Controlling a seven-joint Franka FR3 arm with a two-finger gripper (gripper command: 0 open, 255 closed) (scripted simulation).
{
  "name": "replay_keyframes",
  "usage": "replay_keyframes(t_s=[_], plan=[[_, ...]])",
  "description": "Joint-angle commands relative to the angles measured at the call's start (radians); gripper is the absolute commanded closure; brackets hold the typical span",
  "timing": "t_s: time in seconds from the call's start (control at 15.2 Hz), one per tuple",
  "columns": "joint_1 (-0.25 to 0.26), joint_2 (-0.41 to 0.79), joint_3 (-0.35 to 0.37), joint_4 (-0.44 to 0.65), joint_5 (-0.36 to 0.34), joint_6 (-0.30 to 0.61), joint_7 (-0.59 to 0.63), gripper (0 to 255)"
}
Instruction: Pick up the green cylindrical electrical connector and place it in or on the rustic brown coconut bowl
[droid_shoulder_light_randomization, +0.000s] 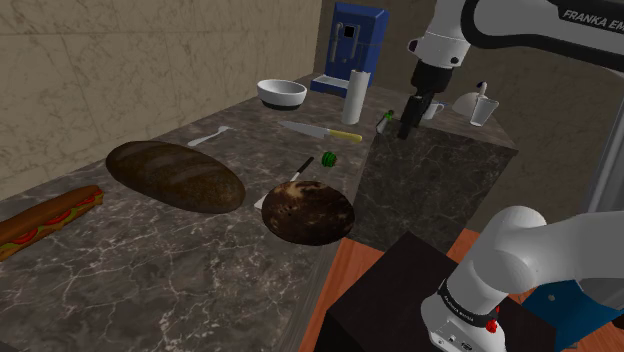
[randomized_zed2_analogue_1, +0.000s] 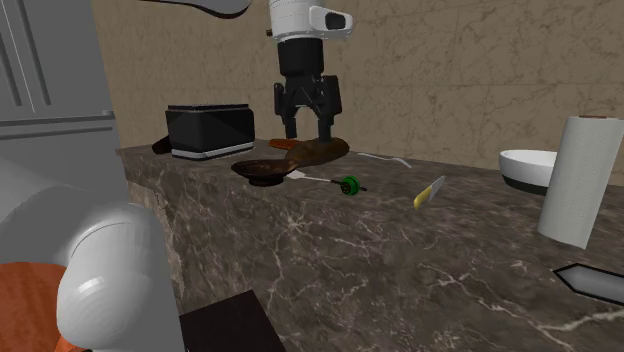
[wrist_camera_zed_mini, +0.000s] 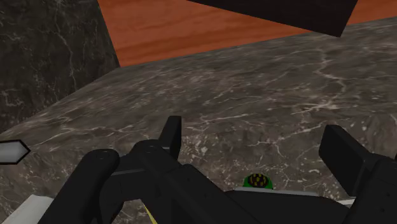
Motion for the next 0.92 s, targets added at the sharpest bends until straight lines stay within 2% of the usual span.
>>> replay_keyframes(t_s=[0.0, 0.4, 0.86], plan=[[0.000, 0.000, 0.000, 0.000, 0.000, 0.000, 0.000, 0], [0.038, 0.157, 0.009, -0.006, 0.021, 0.186, -0.052, 0], [0.081, 0.369, 0.028, 0.045, 0.044, 0.374, -0.115, 0]])
